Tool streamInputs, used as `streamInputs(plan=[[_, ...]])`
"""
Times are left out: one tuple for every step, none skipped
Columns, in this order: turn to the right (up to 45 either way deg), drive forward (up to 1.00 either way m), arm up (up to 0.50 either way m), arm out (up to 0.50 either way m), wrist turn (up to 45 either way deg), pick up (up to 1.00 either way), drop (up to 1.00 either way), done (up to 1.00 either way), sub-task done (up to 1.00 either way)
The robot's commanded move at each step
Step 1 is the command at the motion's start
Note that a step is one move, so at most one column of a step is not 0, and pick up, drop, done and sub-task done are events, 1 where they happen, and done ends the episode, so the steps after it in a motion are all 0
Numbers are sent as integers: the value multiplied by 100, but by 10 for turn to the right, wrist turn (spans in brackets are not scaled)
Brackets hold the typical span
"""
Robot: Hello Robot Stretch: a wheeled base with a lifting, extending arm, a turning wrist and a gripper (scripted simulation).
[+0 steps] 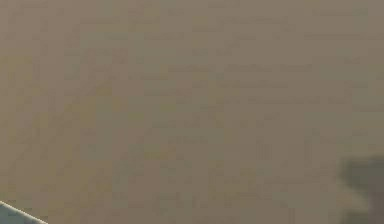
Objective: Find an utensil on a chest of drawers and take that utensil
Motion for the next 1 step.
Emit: streamInputs(plan=[[0, 0, 0, 0, 0, 0, 0, 100, 0]])
